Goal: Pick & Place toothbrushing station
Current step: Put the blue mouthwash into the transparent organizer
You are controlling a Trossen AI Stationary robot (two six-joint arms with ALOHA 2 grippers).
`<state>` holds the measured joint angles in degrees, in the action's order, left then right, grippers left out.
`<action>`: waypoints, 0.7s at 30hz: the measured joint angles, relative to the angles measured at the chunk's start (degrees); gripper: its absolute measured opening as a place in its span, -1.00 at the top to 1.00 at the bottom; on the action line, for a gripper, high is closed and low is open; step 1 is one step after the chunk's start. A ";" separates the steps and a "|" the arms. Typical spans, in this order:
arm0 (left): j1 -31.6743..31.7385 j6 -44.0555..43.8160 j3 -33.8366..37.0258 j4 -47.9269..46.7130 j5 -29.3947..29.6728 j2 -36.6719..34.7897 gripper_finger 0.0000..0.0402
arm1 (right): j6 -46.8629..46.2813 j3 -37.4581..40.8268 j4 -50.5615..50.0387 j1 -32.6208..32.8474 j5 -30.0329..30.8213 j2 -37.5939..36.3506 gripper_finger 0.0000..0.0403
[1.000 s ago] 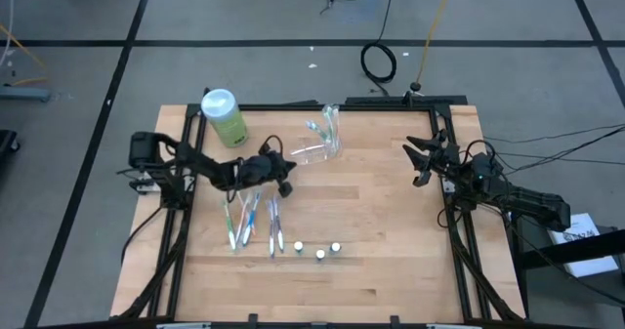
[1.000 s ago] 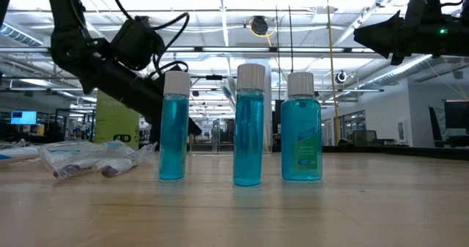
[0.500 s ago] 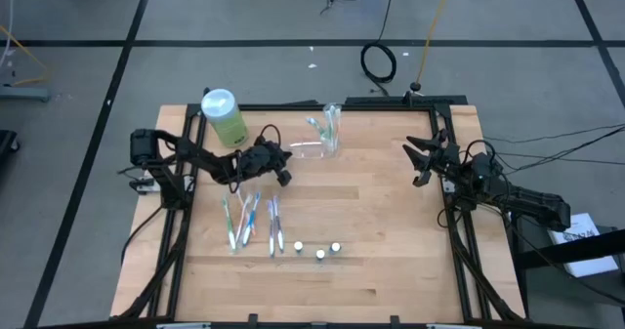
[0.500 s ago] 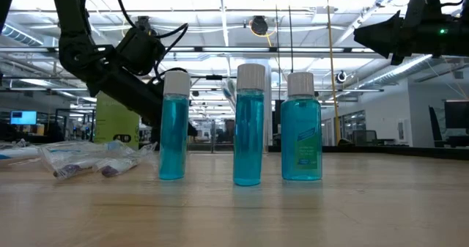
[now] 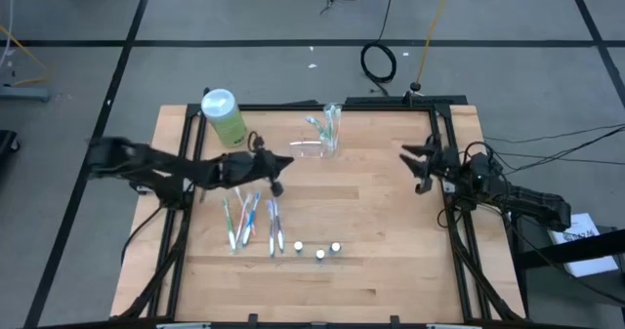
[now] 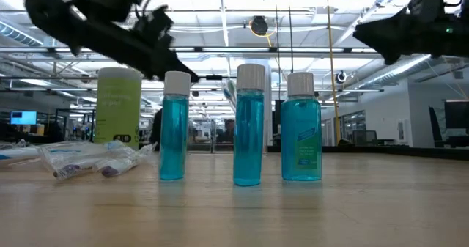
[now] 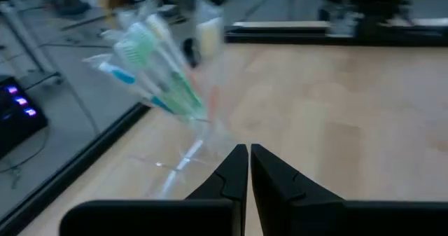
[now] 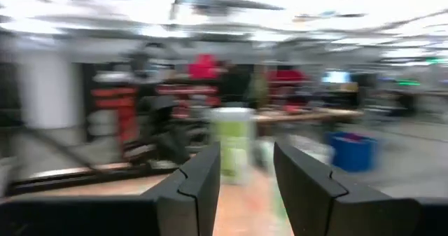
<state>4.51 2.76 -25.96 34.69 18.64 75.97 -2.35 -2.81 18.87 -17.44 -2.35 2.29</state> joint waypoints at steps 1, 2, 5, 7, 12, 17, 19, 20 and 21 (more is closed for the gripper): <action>-1.25 -0.08 0.49 -2.71 0.44 -2.72 0.87 | -0.52 -0.02 0.48 0.48 -3.22 0.72 0.38; -2.56 -0.45 1.07 -5.05 1.71 -5.32 0.87 | -1.10 -0.05 0.37 1.32 -5.58 1.68 0.38; -6.88 -2.50 3.00 -9.66 7.84 -13.16 0.87 | -1.64 -0.58 -1.70 5.54 -6.62 6.52 0.38; -10.17 -3.75 4.22 -11.63 12.11 -18.47 0.87 | -1.03 -1.28 -1.66 9.36 -5.95 10.84 0.38; -17.62 -5.43 6.30 -16.32 20.35 -26.68 0.87 | 1.94 -4.04 0.07 20.25 1.49 22.38 0.38; -22.85 -6.53 6.30 -22.02 25.14 -30.02 0.87 | 3.02 -7.00 0.45 29.56 9.74 33.43 0.38; -24.64 -6.83 6.30 -24.38 27.11 -30.81 0.87 | 2.39 -8.29 0.33 32.54 12.20 37.18 0.38; -25.45 -7.05 6.30 -25.62 28.08 -31.20 0.87 | 1.95 -9.00 0.83 33.77 12.98 38.85 0.38; -26.07 -7.53 6.30 -27.08 28.91 -31.66 0.87 | 1.63 -9.60 1.22 34.92 13.08 40.45 0.38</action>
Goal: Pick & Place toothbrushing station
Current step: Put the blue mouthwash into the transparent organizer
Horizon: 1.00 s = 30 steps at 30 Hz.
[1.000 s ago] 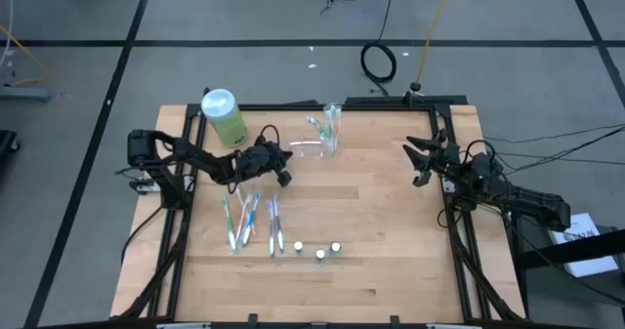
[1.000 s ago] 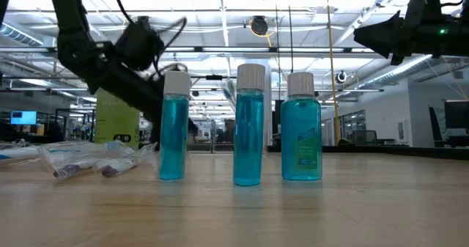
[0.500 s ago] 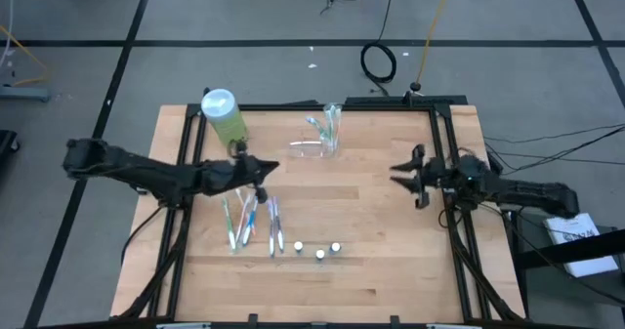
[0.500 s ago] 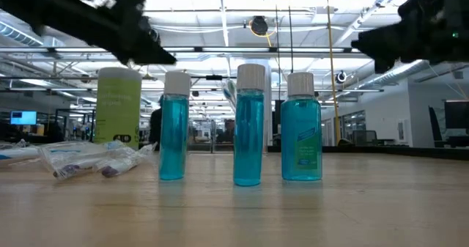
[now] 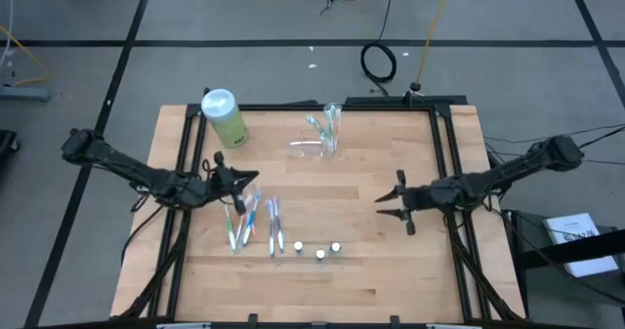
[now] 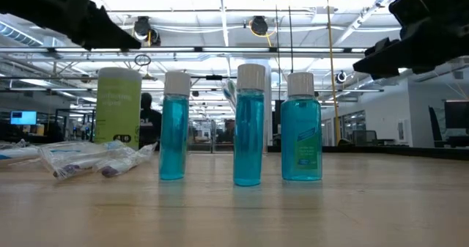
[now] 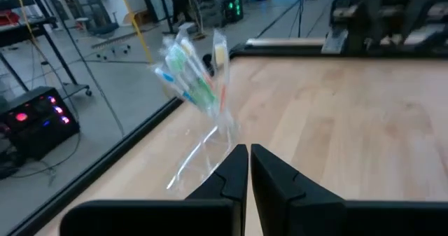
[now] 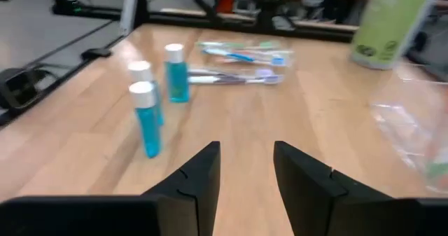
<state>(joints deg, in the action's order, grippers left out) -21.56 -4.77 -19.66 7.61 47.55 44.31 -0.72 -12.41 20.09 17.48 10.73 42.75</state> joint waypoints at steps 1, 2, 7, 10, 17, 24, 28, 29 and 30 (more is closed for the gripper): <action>-0.62 -0.62 0.00 -2.00 0.79 -0.62 0.87 | -0.06 -0.36 0.38 1.00 0.01 1.56 0.38; -1.08 -1.40 0.00 -3.82 0.89 -1.30 0.87 | -0.11 -0.49 1.13 1.89 0.00 2.93 0.38; -1.80 -4.40 1.70 -10.48 -0.72 -7.68 0.87 | -0.39 -1.02 5.93 4.90 0.12 7.48 0.38; -1.21 -4.40 6.14 -8.48 -6.04 -13.56 0.92 | -2.44 -1.02 5.82 5.85 1.68 9.37 0.38; 0.10 -4.33 16.03 -6.20 -15.91 -26.59 0.96 | -5.59 -0.98 12.69 8.18 3.37 16.66 0.37; 0.11 4.41 17.45 -7.77 -20.24 -33.58 0.95 | -6.14 -1.00 26.28 10.37 4.29 28.27 0.37; 0.58 5.83 17.21 -8.72 -22.42 -36.21 0.98 | -6.67 -2.56 29.80 11.46 4.32 33.46 0.37; 0.82 5.72 17.20 -8.84 -24.41 -36.70 0.99 | -6.99 -3.28 29.87 11.65 4.32 34.65 0.37; 1.13 5.39 17.20 -8.91 -26.30 -37.05 0.98 | -7.15 -4.10 29.95 11.84 4.38 36.05 0.37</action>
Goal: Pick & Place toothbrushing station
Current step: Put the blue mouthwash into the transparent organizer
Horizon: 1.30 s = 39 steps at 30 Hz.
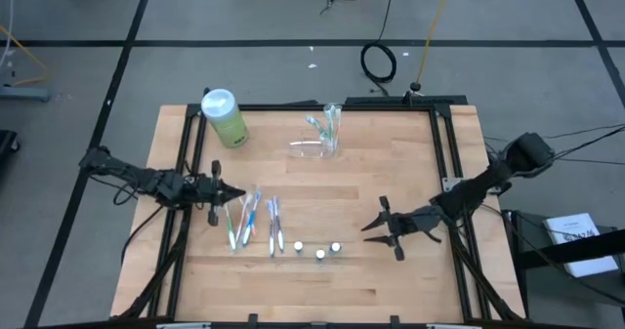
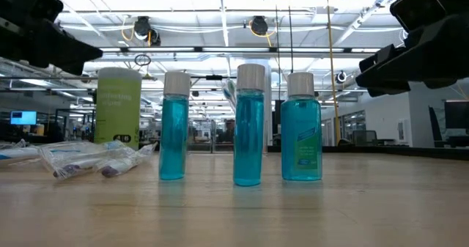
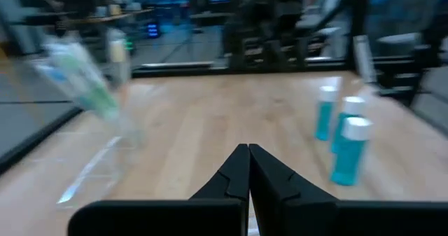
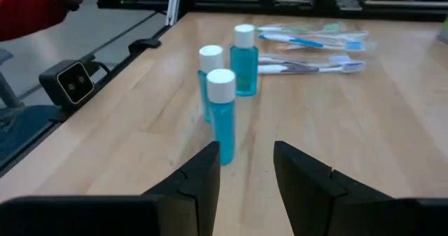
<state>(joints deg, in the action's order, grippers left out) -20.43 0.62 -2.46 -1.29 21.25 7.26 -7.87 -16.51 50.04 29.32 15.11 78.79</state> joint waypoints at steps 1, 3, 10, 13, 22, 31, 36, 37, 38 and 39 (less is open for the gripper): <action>0.35 -0.49 0.00 -0.13 -1.65 -0.11 0.97 | -0.05 -0.87 -0.10 0.14 0.01 1.34 0.36; 1.24 -1.56 0.00 -0.31 -3.39 -0.15 0.96 | -0.05 -2.51 -0.14 0.43 0.04 4.09 0.32; 3.97 -3.84 0.00 -0.51 -5.80 -0.19 0.96 | -0.03 -9.45 -0.11 0.44 0.07 13.67 -0.04; 4.62 -4.32 0.00 -0.51 -5.78 -0.19 0.90 | -0.03 -12.64 -0.07 0.36 0.04 17.17 -0.16; 4.73 -2.69 0.00 -0.55 -5.79 -0.17 0.87 | -1.92 -17.64 0.93 -2.35 -0.20 23.83 -0.17; 4.73 -2.43 0.00 -0.58 -5.76 -0.17 0.87 | -1.77 -19.77 2.02 -3.43 -1.73 26.90 -0.11; 4.73 -2.41 0.00 -0.58 -5.76 -0.17 0.87 | 1.47 -19.77 2.05 -3.50 -1.54 26.45 0.08; 4.73 -2.41 0.00 -0.57 -5.76 -0.17 0.87 | 2.05 -19.77 1.95 -3.50 -1.52 26.47 0.15; 4.73 -2.38 0.00 -0.55 -5.76 -0.17 0.87 | 2.58 -19.77 1.86 -3.57 -1.59 26.48 0.21; 4.73 -2.36 0.00 -0.46 -5.76 -0.17 0.87 | 2.90 -19.77 1.87 -3.73 -1.58 26.48 0.29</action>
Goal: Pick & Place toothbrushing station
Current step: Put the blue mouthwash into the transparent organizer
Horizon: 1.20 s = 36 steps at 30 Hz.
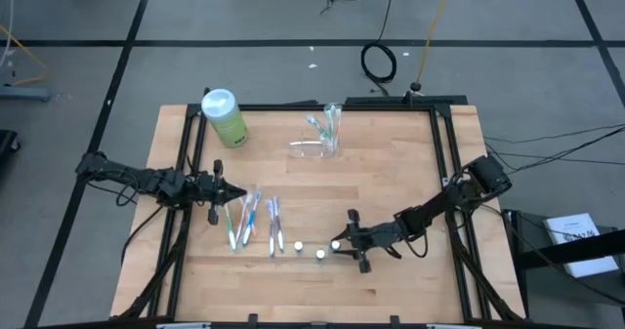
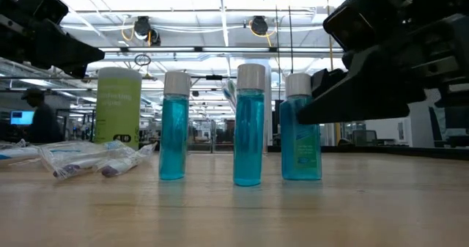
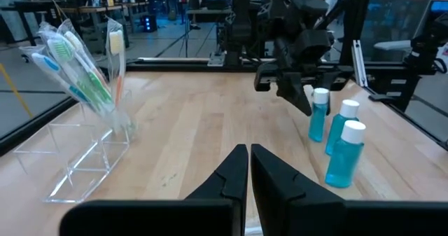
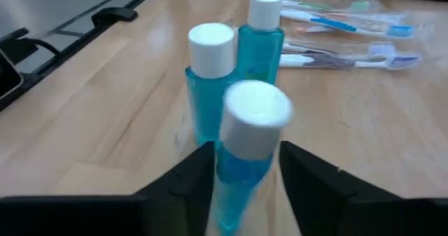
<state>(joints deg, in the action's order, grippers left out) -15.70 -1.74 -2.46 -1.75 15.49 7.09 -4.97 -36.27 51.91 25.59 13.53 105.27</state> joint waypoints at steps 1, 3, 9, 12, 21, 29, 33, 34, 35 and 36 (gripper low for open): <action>0.00 0.00 0.00 0.15 0.00 0.00 0.87 | 0.27 0.00 0.03 -0.17 0.05 -0.02 0.37; 0.00 0.00 0.08 0.76 0.02 0.00 0.87 | 1.43 0.00 0.03 -0.50 0.12 -0.02 0.54; 0.00 0.00 0.13 2.02 0.07 0.02 0.87 | 6.84 0.00 -0.60 -1.67 3.35 -0.60 0.66; 0.00 -0.09 0.13 2.28 0.35 0.03 0.87 | 9.91 0.02 -2.57 -2.51 7.32 -3.11 0.66; 0.00 -1.68 0.13 15.34 6.03 5.89 0.62 | 16.80 0.32 -11.80 -9.58 7.22 -18.05 0.66; 2.35 -1.79 0.11 33.22 6.54 23.93 0.03 | 14.61 1.97 -1.59 -21.10 -9.43 -18.13 0.66; 4.38 -4.49 0.11 44.38 4.44 34.59 -0.08 | 14.99 1.97 4.34 -22.88 -13.94 -17.17 0.66; 4.76 -4.92 0.11 47.02 3.47 37.27 -0.08 | 14.80 1.97 5.27 -23.06 -14.76 -17.18 0.66; 5.11 -5.03 0.11 49.85 2.49 39.89 -0.08 | 14.70 1.95 5.68 -23.14 -15.18 -17.19 0.66; 5.36 -5.03 0.00 52.83 1.74 42.48 -0.09 | 14.69 1.95 5.65 -23.26 -15.24 -17.20 0.66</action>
<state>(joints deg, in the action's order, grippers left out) -10.35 -6.76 -2.46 51.08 17.23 49.57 9.72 -34.33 57.56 2.33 -1.71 88.07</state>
